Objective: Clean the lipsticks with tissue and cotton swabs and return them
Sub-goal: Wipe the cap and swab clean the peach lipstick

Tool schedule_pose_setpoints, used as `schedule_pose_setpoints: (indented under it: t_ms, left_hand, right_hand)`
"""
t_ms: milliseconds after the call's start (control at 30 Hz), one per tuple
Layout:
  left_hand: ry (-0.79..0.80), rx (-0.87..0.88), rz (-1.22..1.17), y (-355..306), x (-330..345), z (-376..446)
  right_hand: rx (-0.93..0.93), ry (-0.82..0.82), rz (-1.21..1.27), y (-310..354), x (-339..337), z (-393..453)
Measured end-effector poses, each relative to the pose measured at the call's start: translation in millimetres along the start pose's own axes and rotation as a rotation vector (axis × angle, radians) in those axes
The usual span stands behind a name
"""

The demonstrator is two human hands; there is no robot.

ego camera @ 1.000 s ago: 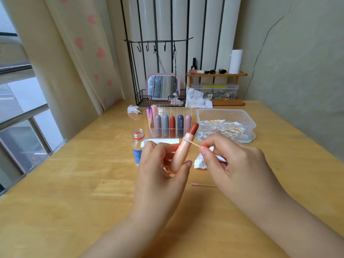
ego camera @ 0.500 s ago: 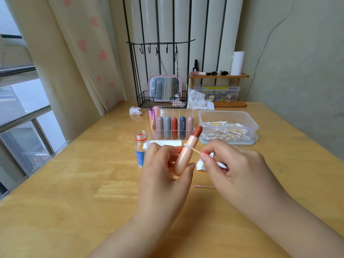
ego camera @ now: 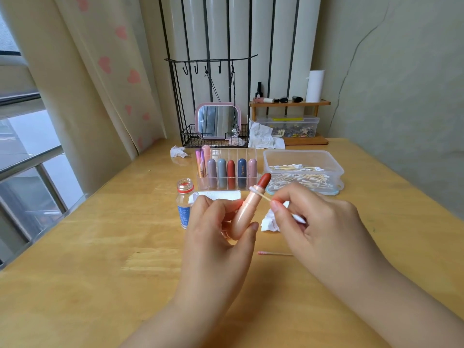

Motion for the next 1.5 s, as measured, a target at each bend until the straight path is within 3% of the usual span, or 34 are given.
schedule_pose_setpoints:
  t_ms: [100,200,300,433,600,800,1000,1500]
  left_hand:
    - [-0.015,0.006,0.013,0,-1,0]
    - [-0.013,-0.002,0.001,0,-1,0]
    - [0.023,-0.097,-0.097,2,1,0]
    - [0.157,-0.331,-0.406,9,11,0]
    - [0.282,-0.492,-0.755,5,22,-4]
    - [0.333,-0.74,-1.114,7,32,-6]
    - [0.393,-0.716,-1.1,5,33,-8]
    - [0.36,-0.712,-1.148,3,30,-7]
  right_hand:
    - [-0.038,0.049,-0.033,5,7,-4]
    - [0.007,-0.007,-0.013,1,1,-1]
    - [-0.01,-0.02,0.01,1,-1,0]
    - [-0.021,0.005,0.027,-2,2,-2]
    - [0.017,-0.013,0.111,-11,-4,2]
    - [0.039,0.026,0.113,-12,4,-2]
    - [0.057,0.044,0.144,-10,6,-2]
    - [0.125,-0.051,0.232,-16,-5,1]
Point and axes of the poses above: each hand's wrist, its own z-axis towards the middle knuckle, its own x-axis out of the palm, y = z × x, the point moved 5 cm from there along z, towards the middle knuckle, and after that the axes turned 2 degrees about -y, right-handed, at the moved point
